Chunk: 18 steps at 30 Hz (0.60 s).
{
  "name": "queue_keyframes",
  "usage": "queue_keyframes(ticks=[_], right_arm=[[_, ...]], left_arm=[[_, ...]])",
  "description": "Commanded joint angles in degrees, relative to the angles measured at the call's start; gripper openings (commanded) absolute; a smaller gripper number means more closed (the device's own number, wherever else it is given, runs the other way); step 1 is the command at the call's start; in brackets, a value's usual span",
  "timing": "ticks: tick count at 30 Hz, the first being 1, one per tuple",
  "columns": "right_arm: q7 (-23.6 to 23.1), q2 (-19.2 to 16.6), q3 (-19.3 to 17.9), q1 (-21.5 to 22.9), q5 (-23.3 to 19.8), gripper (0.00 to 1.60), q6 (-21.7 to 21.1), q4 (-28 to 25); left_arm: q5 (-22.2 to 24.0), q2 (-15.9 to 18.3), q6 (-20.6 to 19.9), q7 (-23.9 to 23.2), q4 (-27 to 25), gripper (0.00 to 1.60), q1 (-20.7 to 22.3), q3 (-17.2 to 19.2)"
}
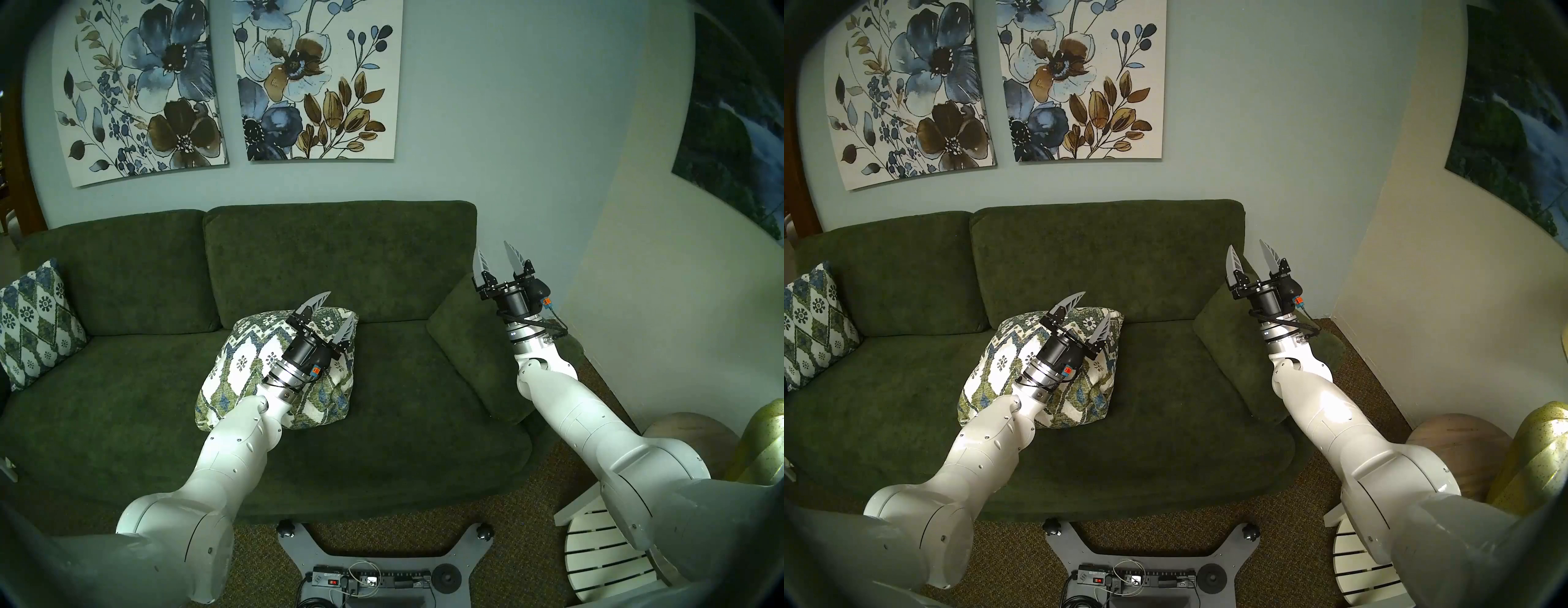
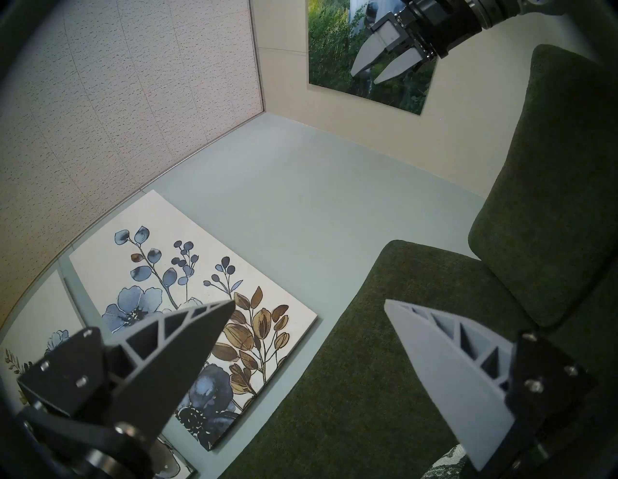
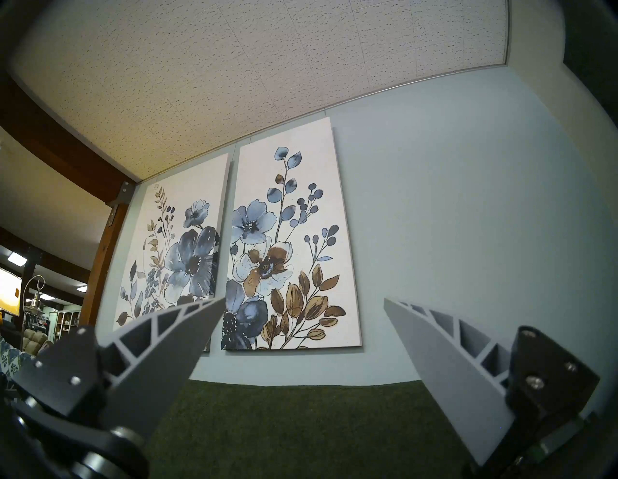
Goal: Fluff a cushion
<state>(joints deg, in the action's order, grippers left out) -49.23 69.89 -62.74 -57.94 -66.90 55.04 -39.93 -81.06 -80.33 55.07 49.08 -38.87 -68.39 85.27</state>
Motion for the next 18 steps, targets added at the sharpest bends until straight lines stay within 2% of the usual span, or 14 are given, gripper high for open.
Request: queue_keyframes(ticks=[1, 15, 17, 18], right_arm=[[-0.1, 0.0, 0.0, 0.4, 0.0, 1.60, 0.0, -0.4], [-0.1, 0.0, -0.1, 0.4, 0.0, 1.60, 0.0, -0.4], [-0.1, 0.0, -0.1, 0.4, 0.0, 1.60, 0.0, -0.4], [-0.1, 0.0, -0.1, 0.4, 0.0, 1.60, 0.0, -0.4]], left_arm=[[0.0, 0.0, -0.1, 0.0, -0.4, 1.60, 0.6, 0.0], [-0.1, 0.3, -0.1, 0.3, -0.5, 1.60, 0.6, -0.1], [-0.6, 0.6, -1.8, 0.5, -2.9, 1.60, -0.6, 0.3], [-0.1, 1.1, -1.3, 0.0, -4.6, 1.60, -1.3, 0.8]])
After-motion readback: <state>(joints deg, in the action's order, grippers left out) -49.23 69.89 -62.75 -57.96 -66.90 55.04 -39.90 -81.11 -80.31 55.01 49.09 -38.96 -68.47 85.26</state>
